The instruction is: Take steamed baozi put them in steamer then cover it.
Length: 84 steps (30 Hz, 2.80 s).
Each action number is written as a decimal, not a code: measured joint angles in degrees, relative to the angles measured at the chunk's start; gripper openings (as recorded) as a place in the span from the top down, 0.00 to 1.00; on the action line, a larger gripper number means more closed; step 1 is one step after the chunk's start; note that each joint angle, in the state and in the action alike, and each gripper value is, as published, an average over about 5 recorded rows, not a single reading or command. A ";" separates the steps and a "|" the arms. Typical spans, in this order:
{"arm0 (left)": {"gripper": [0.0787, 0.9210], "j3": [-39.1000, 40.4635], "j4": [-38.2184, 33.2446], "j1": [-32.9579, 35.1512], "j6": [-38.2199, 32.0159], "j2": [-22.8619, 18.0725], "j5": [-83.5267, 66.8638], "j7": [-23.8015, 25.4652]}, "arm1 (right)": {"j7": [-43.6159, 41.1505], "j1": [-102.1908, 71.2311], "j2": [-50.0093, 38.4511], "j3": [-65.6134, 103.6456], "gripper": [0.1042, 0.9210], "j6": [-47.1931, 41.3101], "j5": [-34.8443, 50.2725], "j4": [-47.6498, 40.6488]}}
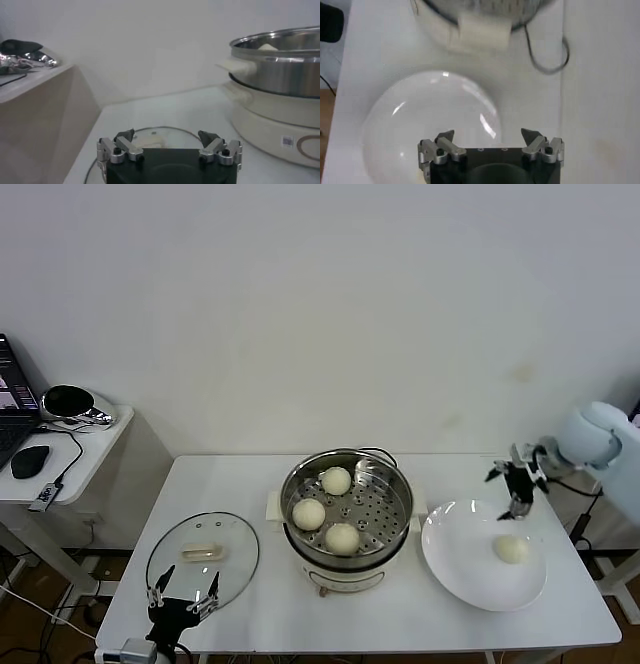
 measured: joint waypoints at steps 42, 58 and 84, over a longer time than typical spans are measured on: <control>0.12 0.61 1.81 -0.34 0.13 -0.59 1.52 0.10 | 2.51 -13.77 7.59 8.85 0.12 5.13 -12.61 -13.63; 0.12 0.80 1.96 -0.67 0.12 -0.61 1.74 0.11 | 2.63 -13.63 7.59 8.87 0.30 5.02 -11.38 -14.37; 0.12 0.98 1.11 -1.83 0.76 0.63 2.01 -0.14 | -0.66 10.42 3.40 -9.94 0.48 -1.46 7.35 -3.90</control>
